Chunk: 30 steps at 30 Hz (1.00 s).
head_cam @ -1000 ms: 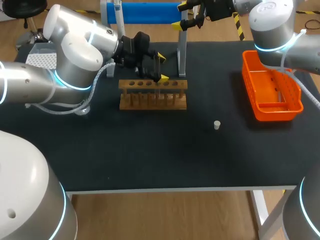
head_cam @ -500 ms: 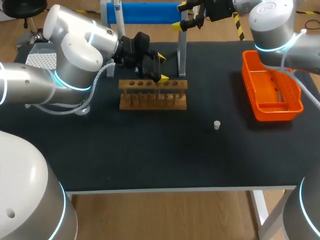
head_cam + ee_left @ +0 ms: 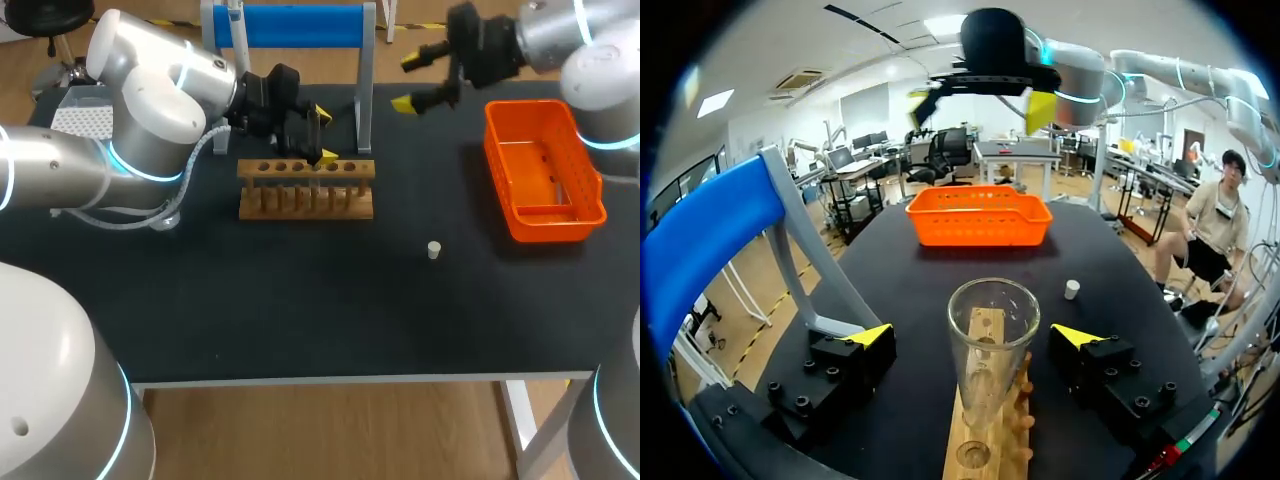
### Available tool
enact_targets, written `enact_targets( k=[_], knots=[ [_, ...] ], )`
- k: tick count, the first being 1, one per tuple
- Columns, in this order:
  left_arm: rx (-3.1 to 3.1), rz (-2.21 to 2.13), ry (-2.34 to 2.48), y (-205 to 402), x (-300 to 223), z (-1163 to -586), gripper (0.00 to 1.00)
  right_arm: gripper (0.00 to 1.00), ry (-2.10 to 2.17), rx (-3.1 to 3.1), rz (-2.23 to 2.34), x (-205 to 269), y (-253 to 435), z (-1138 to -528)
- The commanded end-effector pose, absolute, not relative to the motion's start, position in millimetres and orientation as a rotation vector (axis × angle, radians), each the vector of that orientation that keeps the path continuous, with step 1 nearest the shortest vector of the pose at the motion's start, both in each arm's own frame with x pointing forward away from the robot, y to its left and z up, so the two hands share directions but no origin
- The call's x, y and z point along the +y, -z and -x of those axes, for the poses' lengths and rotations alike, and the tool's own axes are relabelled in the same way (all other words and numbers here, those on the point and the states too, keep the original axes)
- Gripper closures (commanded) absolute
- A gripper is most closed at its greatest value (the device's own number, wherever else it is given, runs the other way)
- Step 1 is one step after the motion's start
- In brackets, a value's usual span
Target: Invert the test tube, pick up the pipette, mount the tip to pipette, aspirate from beaker and dispense into the tube, eject the tip, return the pipette, and cap with the stopper.
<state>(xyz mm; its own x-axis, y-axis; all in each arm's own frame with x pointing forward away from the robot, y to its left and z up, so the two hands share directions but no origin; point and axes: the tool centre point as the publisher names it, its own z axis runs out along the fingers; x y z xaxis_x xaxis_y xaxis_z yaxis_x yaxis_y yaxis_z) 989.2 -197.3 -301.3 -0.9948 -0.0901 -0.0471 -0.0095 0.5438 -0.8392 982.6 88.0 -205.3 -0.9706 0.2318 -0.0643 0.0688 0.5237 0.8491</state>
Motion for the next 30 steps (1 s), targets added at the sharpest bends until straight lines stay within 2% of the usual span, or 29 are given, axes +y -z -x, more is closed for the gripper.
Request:
enact_targets(
  k=[1,13,30],
  knots=[
    [2.689,0.085,1.459,300.8,-196.6,-989.9,0.0,0.0,-1.433,2.522,-0.312,37.7,193.8,-897.7],
    [2.689,0.085,1.459,300.8,-196.6,-989.9,0.0,0.0,-1.4,2.47,-0.427,13.2,239.5,-840.2],
    [2.689,0.085,1.459,300.8,-196.6,-989.9,0.0,0.0,-1.429,2.396,-0.529,2.2,296.8,-828.4]
  ],
)
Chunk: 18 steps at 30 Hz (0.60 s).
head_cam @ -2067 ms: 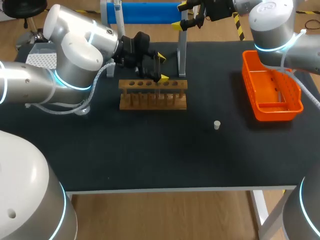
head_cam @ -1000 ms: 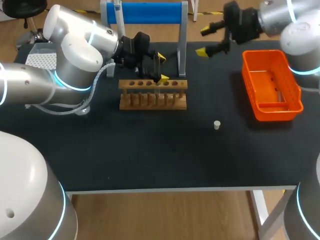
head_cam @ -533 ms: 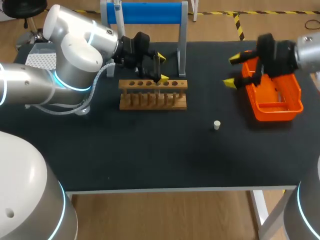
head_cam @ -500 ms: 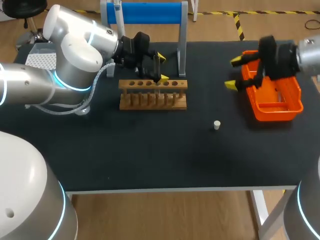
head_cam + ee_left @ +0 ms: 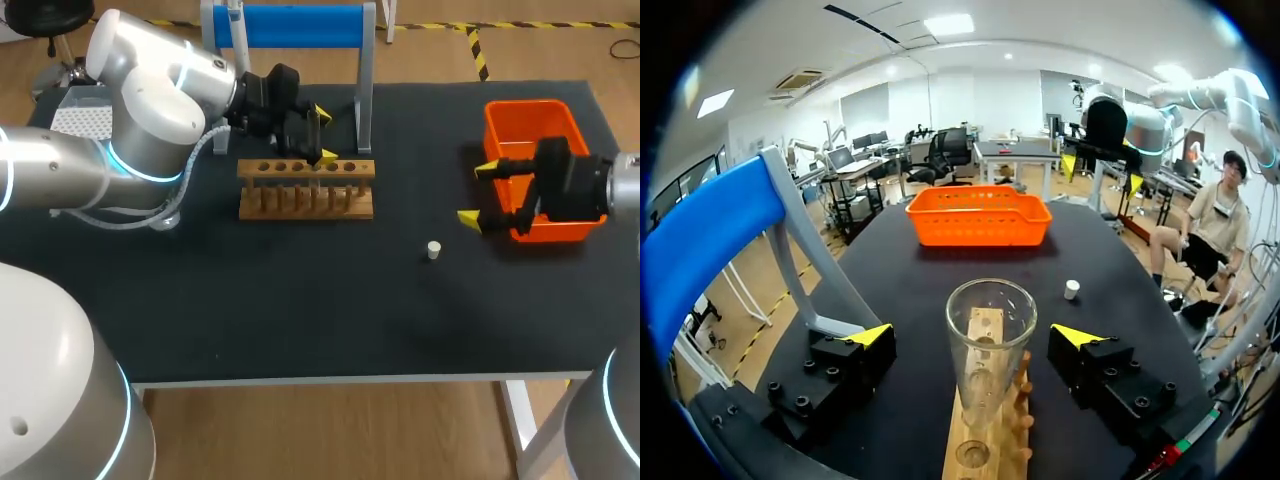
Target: Invert the test tube, pick up the pipette, mount the tip to pipette, aspirate from beaker and dispense into the tube, eject the tip, return the pipette, and cap with the stopper.
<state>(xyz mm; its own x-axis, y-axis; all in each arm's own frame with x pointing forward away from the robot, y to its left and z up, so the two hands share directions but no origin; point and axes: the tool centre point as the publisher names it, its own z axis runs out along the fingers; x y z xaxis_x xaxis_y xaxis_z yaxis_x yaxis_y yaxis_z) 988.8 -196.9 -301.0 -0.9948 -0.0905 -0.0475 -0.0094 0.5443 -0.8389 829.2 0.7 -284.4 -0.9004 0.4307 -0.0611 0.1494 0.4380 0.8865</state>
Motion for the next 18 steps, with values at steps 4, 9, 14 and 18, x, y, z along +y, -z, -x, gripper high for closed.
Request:
enact_targets(
  k=[4,9,14,18],
  knots=[
    [2.689,0.085,1.459,300.8,-196.6,-989.9,0.0,0.0,-1.428,2.411,-0.53,1.0,308.3,-829.0],
    [2.689,0.085,1.459,300.8,-196.6,-989.9,0.0,0.0,-1.41,2.45,-0.553,0.1,325.1,-829.2],
    [2.689,0.085,1.459,300.8,-196.6,-989.9,0.0,0.0,-1.375,2.499,-0.575,1.2,342.1,-829.3],
    [2.689,0.085,1.459,300.8,-196.6,-989.9,0.0,0.0,-1.365,2.524,-0.568,5.2,350.3,-831.7]
  ],
)
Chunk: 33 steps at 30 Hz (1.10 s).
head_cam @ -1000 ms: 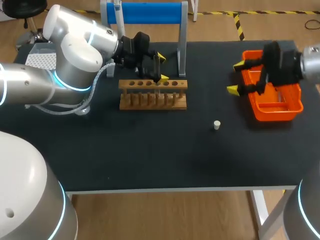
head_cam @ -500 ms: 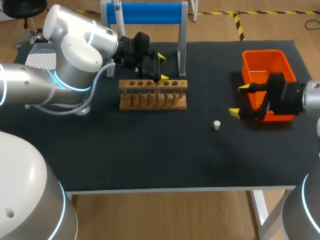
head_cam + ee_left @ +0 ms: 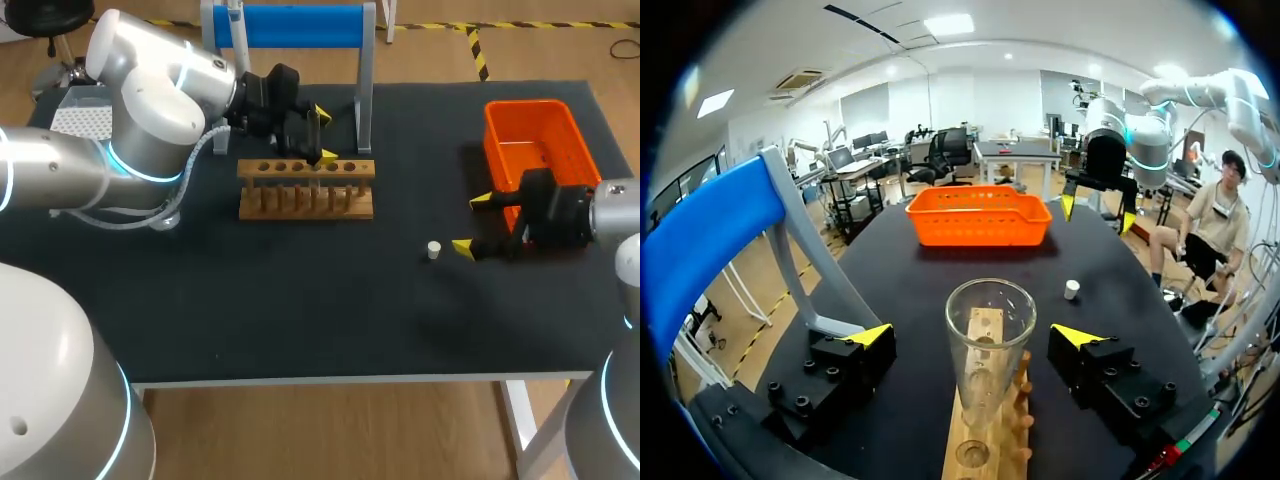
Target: Invert the test tube, pick up the pipette, mount the tip to pipette, aspirate from beaker and dispense into the tube, eject the tip, return the pipette, and cap with the stopper.
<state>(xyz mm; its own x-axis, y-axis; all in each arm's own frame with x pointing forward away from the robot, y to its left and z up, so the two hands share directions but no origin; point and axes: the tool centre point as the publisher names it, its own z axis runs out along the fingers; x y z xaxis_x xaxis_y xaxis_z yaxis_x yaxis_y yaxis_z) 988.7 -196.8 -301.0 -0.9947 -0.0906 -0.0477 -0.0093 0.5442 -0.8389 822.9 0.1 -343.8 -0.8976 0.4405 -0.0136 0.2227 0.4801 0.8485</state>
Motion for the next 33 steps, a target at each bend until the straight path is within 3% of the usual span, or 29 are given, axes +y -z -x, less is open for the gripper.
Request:
enact_targets(
  k=[1,33],
  knots=[
    [2.689,0.085,1.459,300.8,-196.6,-989.9,0.0,0.0,-1.36,2.531,-0.566,6.5,352.7,-832.6],
    [2.689,0.085,1.459,300.8,-196.6,-989.9,0.0,0.0,-1.243,2.616,-0.52,26.6,402.5,-837.4]
  ],
)
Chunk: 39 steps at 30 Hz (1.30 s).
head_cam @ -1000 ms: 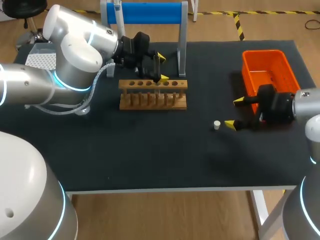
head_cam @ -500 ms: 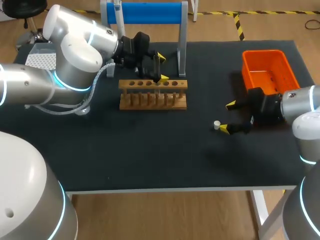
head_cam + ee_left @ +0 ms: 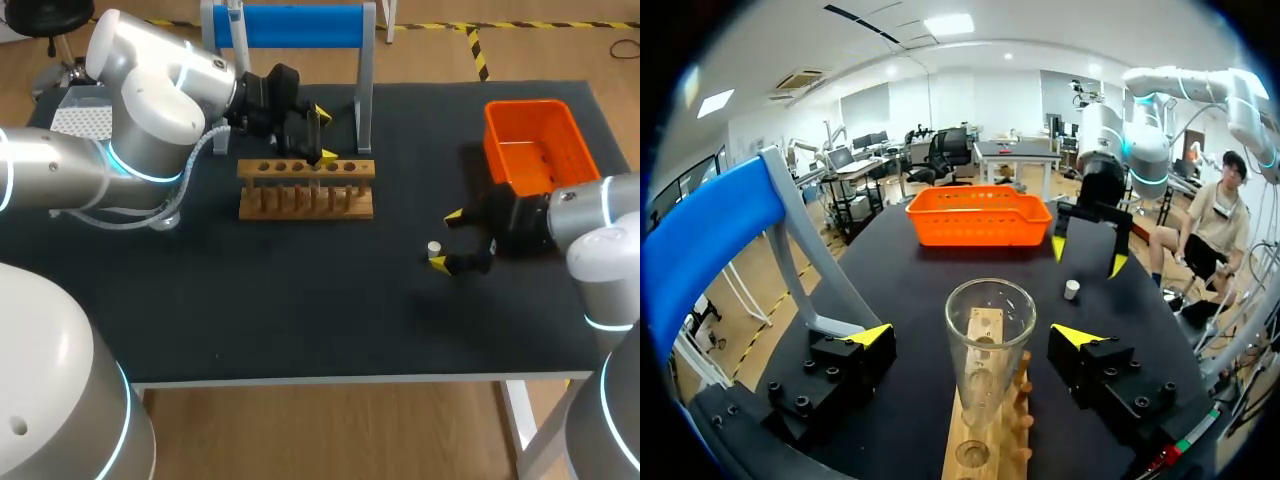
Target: Invert the test tube, pick up the pipette, mount the tip to pipette, aspirate from beaker and dispense into the tube, eject the tip, return the pipette, and cap with the stopper.
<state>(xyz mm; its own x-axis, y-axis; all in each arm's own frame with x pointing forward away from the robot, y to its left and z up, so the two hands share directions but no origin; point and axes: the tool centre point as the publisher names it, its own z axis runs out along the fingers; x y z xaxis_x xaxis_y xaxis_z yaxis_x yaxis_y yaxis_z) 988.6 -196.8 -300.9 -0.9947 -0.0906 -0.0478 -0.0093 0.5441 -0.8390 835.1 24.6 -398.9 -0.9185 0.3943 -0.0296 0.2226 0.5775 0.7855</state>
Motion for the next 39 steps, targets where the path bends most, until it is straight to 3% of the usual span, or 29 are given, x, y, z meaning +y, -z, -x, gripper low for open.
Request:
enact_targets(
  k=[1,9,15,18,21,24,31,39],
  knots=[
    [2.689,0.085,1.459,300.8,-196.6,-989.9,0.0,0.0,-1.239,2.618,-0.524,26.3,403.6,-837.6],
    [2.689,0.085,1.459,300.8,-196.6,-989.9,0.0,0.0,-1.221,2.626,-0.542,26.2,409.0,-839.8],
    [2.689,0.085,1.459,300.8,-196.6,-989.9,0.0,0.09,-1.211,2.636,-0.547,28.0,413.7,-841.3],
    [2.689,0.085,1.459,300.8,-196.6,-989.9,0.0,0.18,-1.205,2.641,-0.551,28.7,415.9,-842.1],
    [2.689,0.085,1.459,300.8,-196.6,-989.9,0.0,0.2,-1.201,2.646,-0.555,29.2,417.4,-842.6],
    [2.689,0.085,1.459,300.8,-196.6,-989.9,0.0,0.31,-1.197,2.651,-0.557,30.1,419.6,-843.3],
    [2.689,0.085,1.459,300.8,-196.6,-989.9,0.0,0.32,-1.19,2.661,-0.559,31.6,422.1,-844.1],
    [2.689,0.085,1.459,300.8,-196.6,-989.9,0.0,0.4,-1.185,2.668,-0.567,33.2,425.2,-845.6]
  ],
)
